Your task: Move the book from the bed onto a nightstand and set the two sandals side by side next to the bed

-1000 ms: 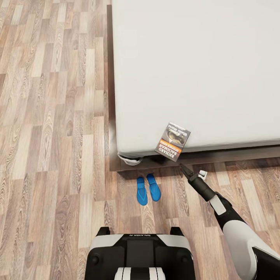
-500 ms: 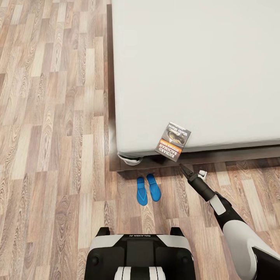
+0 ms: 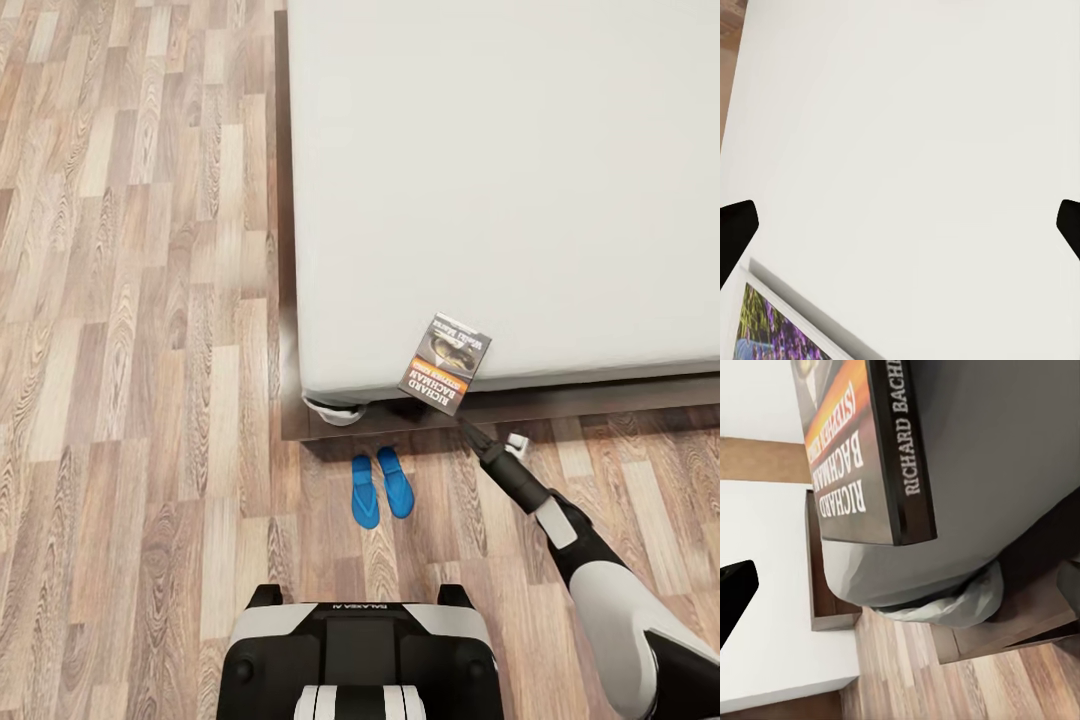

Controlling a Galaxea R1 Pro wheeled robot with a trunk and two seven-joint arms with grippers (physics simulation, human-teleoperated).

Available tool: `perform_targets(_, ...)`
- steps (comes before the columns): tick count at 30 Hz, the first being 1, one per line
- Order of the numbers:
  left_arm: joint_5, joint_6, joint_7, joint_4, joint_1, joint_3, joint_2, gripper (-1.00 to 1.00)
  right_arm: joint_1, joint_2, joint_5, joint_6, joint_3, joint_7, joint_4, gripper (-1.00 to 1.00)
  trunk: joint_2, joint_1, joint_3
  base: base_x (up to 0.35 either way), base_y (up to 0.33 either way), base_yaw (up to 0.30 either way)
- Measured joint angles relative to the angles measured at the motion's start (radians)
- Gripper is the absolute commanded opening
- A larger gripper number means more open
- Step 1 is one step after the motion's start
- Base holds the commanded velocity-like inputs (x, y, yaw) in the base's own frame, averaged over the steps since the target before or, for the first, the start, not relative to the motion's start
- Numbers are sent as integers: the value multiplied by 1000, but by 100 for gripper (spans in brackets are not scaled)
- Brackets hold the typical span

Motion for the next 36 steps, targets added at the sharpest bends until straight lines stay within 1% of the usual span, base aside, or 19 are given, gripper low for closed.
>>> perform_targets(6, 0, 0, -1, 0, 0, 0, 0, 100, -6, 1, 0, 0, 18, 0, 0, 100, -42, 23, -19, 0, 0, 0)
perform_targets(17, 0, 0, -1, 0, 0, 0, 0, 100, -20, -2, -1, 0, 32, -1, 1, 100, -42, 23, -19, 0, 0, 0)
perform_targets(36, 0, 0, -1, 0, 0, 0, 0, 100, -33, -2, -1, 0, 34, -1, 0, 100, -42, 23, -19, 0, 0, 0)
